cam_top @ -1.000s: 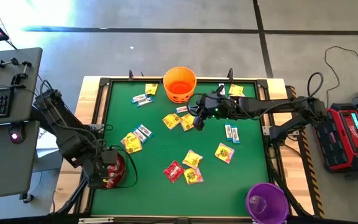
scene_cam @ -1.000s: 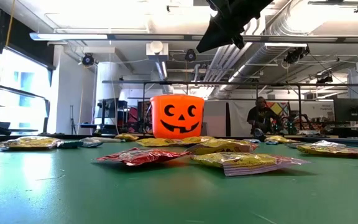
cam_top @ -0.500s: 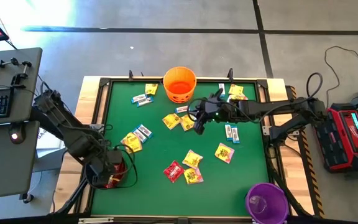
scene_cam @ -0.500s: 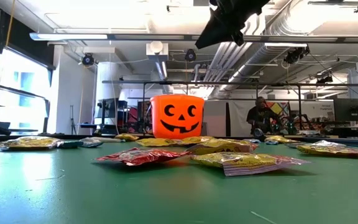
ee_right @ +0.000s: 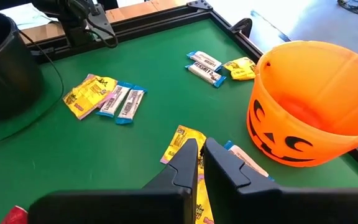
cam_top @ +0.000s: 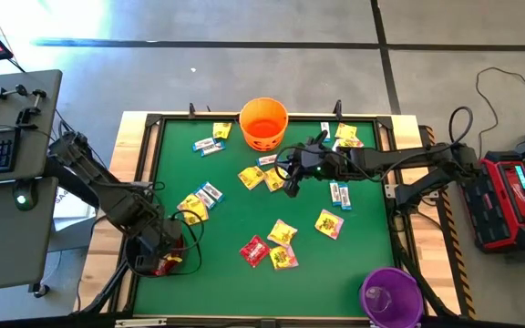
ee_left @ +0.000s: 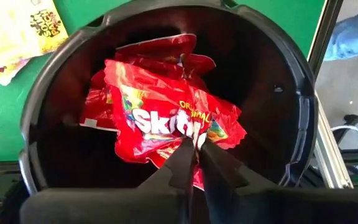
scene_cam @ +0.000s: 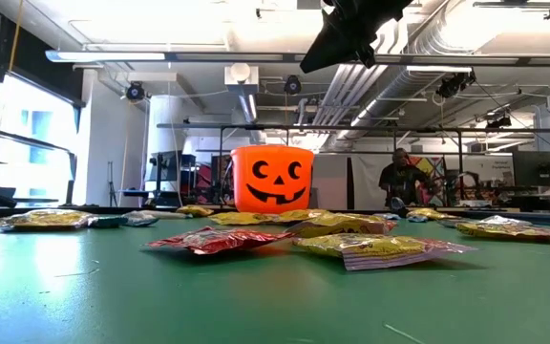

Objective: Sort candy by brand, put in halloween buckets
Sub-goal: Put the red candy into the black bucket

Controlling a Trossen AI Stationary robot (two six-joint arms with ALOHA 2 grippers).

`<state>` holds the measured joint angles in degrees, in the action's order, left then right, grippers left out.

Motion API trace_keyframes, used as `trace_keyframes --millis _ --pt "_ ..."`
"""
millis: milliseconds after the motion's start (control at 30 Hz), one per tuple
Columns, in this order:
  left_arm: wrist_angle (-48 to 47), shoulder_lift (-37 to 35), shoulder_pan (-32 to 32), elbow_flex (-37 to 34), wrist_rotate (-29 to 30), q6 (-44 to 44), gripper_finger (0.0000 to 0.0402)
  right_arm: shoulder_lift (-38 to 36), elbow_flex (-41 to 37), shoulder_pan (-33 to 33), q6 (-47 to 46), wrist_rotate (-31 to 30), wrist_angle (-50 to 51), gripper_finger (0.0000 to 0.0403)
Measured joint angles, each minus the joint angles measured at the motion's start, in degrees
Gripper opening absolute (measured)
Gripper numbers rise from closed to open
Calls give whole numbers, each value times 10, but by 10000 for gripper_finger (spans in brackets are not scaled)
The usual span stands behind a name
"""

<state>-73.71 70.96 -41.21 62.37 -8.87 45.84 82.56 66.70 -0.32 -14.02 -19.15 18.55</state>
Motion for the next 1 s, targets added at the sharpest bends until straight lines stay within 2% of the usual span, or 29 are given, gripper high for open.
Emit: trace_keyframes --millis 267,400,500,700,867,1000 --pt "2 0 0 0 -8 4 72 0 0 0 1 0 0 16" --pt "1 0 0 0 -15 1 86 0 0 0 9 0 0 16" --pt "-9 0 0 17 -25 -29 75 0 0 -1 10 10 0 16" --pt "-56 -19 46 62 -26 -55 8 -15 0 15 16 22 -5 3" --pt "-17 -37 111 74 -26 -80 3 -17 -4 20 -7 38 -6 1" --pt "20 -33 156 74 -23 -127 1 -22 -66 20 -31 80 -73 0"
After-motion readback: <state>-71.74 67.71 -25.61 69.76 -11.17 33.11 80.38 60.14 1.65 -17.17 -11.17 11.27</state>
